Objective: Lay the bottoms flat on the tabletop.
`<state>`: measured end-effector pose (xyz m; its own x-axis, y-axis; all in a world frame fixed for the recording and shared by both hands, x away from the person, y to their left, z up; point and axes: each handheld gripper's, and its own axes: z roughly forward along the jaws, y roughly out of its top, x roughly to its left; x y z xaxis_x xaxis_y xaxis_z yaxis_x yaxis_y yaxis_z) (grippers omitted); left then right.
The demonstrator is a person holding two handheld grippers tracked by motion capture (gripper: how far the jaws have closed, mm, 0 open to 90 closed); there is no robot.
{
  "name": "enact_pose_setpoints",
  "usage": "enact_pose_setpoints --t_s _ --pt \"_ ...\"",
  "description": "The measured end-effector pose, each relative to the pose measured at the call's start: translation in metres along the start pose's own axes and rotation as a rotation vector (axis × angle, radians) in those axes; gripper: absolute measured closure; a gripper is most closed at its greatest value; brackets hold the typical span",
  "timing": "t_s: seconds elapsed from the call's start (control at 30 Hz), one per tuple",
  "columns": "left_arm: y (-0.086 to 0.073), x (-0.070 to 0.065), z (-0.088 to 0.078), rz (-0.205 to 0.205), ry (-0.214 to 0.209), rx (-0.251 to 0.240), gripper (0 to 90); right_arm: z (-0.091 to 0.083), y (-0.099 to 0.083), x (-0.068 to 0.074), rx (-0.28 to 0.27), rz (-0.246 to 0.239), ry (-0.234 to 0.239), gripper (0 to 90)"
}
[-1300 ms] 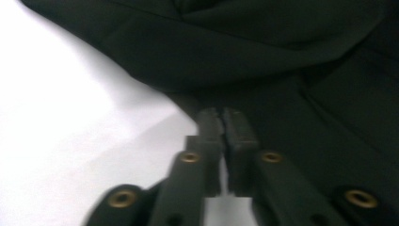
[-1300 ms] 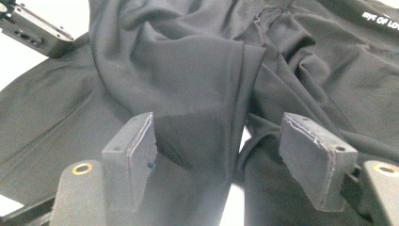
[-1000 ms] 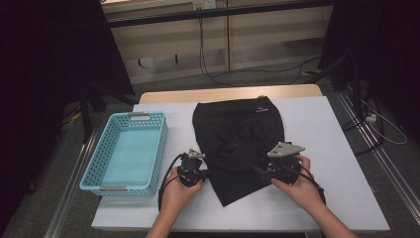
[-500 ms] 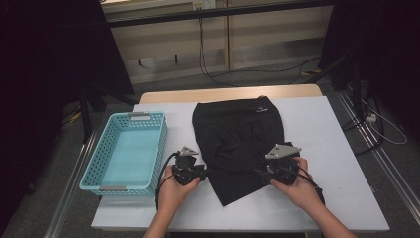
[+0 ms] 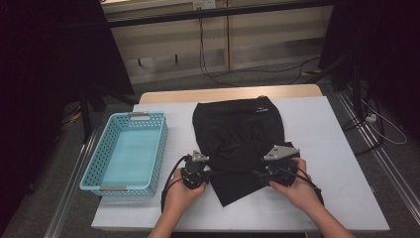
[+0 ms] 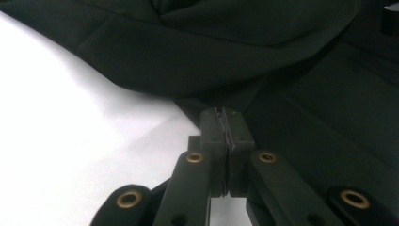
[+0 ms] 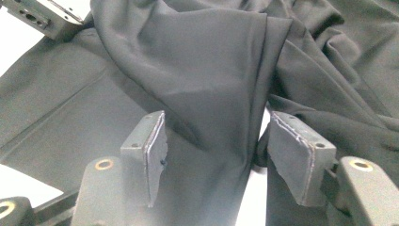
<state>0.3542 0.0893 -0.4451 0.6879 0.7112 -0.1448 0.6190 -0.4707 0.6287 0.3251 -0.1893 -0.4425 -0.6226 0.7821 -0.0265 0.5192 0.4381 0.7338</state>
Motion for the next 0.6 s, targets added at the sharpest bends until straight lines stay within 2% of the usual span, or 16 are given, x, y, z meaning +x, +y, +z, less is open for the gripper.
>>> enact_pose_setpoints --t_s 0.13,0.27,0.43,0.6 --pt "0.002 0.006 -0.002 -0.033 -0.022 0.01 90.0 -0.001 0.0 0.001 -0.003 -0.001 0.005 37.6" --pt "0.003 0.018 -0.014 -0.066 -0.025 0.008 90.0 -0.003 0.0 0.0 -0.005 -0.003 0.007 38.0" --pt "0.001 0.037 -0.027 -0.126 -0.008 -0.024 90.0 -0.003 -0.001 0.001 0.0 0.001 0.02 39.4" --pt "0.0 0.043 -0.029 -0.138 -0.004 -0.022 90.0 0.002 0.001 0.01 0.006 -0.005 0.064 41.2"
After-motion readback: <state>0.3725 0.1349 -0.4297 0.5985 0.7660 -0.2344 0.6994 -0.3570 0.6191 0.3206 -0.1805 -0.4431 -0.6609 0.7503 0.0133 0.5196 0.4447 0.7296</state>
